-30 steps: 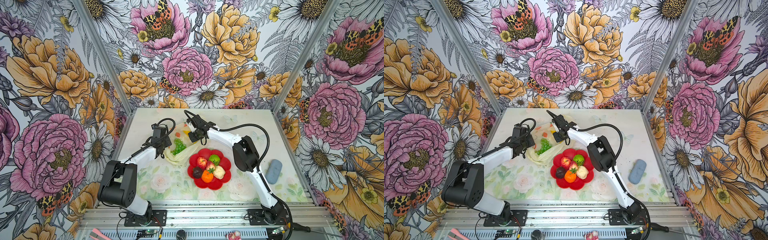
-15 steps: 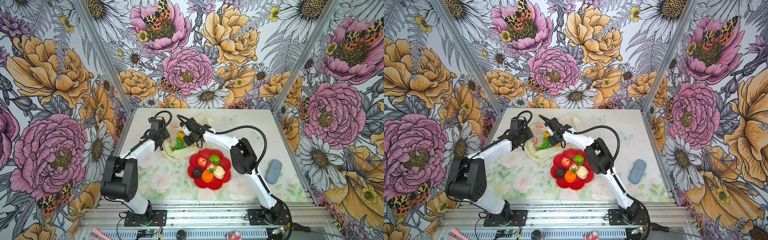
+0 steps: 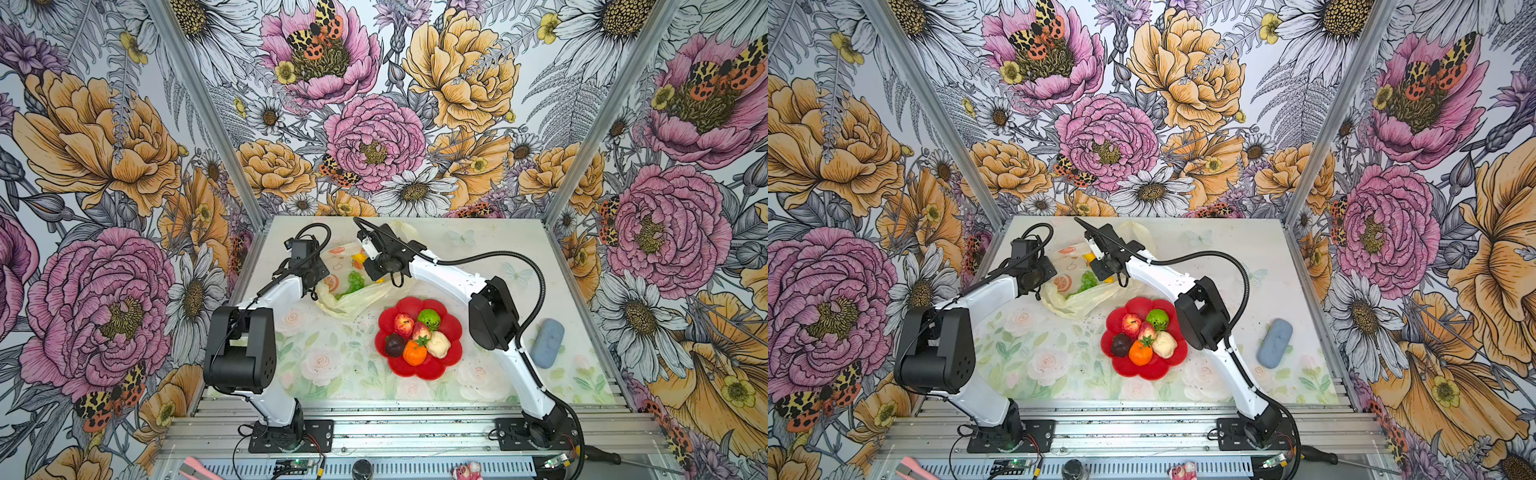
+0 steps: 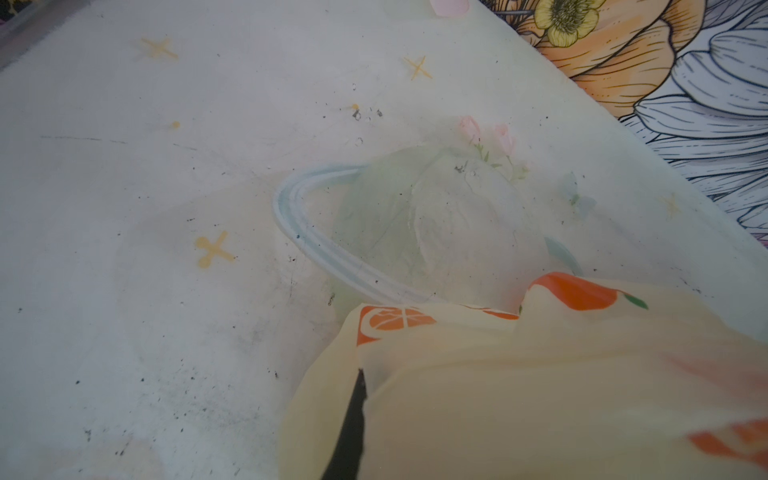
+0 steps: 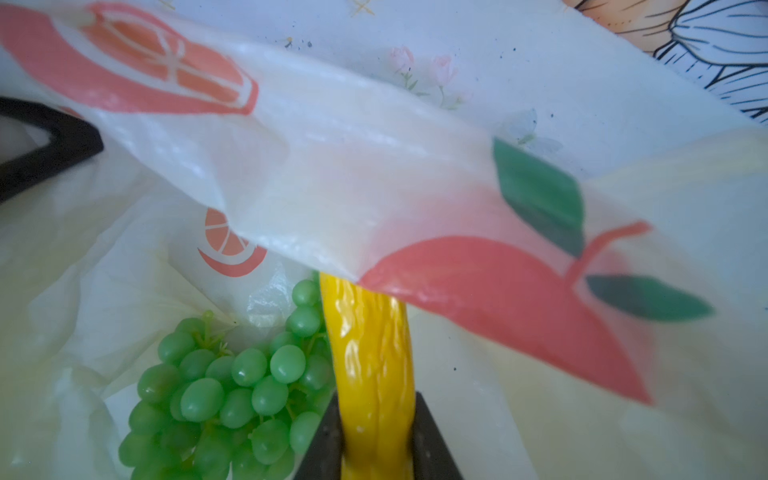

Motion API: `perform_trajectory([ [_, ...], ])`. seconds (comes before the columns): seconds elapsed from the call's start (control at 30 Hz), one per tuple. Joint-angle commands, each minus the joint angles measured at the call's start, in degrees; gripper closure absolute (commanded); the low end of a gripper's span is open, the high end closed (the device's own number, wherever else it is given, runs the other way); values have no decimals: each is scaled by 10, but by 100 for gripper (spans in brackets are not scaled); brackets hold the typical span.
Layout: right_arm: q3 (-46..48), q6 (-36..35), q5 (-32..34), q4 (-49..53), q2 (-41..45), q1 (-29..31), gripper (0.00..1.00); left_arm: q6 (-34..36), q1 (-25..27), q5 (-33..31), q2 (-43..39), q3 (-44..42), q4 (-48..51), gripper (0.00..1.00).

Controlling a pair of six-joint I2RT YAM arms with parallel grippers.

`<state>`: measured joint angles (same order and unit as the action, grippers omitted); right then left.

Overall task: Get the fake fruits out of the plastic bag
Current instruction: 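Lift the yellow banana up out of the bag with the right gripper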

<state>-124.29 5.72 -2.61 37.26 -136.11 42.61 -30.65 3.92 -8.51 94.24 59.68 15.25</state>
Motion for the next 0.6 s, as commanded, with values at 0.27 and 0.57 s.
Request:
perform_trajectory([
  [0.27,20,-65,9,-17,54,23,84,-26,-22,25,-10,-3,-9,100],
  [0.57,74,-85,-12,-51,95,43,86,-35,-24,29,28,37,10,100],
])
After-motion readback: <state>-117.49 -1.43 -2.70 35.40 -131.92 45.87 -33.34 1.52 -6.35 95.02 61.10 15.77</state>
